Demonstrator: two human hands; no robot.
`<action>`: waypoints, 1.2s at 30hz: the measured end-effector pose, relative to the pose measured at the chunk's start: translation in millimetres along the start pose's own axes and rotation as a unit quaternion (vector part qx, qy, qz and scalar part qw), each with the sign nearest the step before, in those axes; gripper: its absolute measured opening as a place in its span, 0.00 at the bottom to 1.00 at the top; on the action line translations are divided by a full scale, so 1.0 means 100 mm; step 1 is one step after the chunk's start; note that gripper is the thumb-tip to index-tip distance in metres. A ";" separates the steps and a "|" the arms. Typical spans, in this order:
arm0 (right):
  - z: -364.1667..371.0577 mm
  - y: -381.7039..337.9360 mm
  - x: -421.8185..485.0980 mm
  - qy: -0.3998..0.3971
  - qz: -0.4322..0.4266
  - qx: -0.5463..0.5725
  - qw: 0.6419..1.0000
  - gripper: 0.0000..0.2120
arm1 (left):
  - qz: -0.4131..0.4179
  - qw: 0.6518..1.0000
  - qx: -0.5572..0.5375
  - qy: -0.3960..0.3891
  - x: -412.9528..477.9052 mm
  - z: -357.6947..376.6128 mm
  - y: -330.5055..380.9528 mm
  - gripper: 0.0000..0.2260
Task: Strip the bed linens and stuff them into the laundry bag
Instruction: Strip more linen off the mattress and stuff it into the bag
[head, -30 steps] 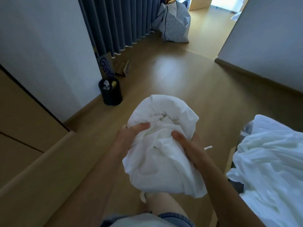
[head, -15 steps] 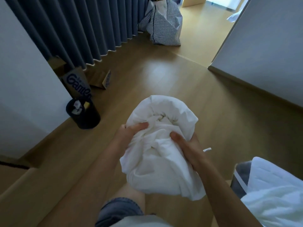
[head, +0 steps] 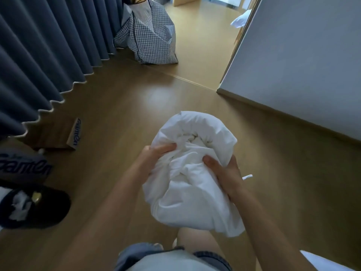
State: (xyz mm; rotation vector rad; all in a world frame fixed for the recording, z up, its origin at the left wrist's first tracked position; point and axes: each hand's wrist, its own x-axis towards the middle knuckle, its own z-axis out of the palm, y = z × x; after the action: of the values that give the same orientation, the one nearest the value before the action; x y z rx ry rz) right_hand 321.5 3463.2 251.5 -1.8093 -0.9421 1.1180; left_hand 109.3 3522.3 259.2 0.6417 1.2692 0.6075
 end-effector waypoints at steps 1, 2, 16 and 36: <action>0.01 -0.06 0.25 -0.002 -0.001 -0.002 1.000 0.45 | -0.003 1.000 0.004 0.006 0.20 0.03 0.15 0.35; 0.03 -0.13 0.51 -0.003 -0.001 -0.002 1.000 0.44 | -0.002 1.000 0.002 0.012 0.41 0.06 0.32 0.35; 0.51 -1.83 4.06 -0.133 -0.018 -0.027 0.991 0.42 | 0.034 0.985 -0.085 0.148 2.91 0.08 2.51 0.43; 2.39 -3.94 8.55 -0.085 0.013 -0.029 0.996 0.50 | 0.046 0.989 -0.085 0.111 6.79 -1.08 6.18 0.39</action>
State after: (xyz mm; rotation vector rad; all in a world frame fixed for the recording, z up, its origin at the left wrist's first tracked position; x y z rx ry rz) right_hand 315.1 4434.2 246.2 -1.7994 -1.0612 1.2891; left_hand 96.7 4446.6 241.4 0.5024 1.3827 0.8728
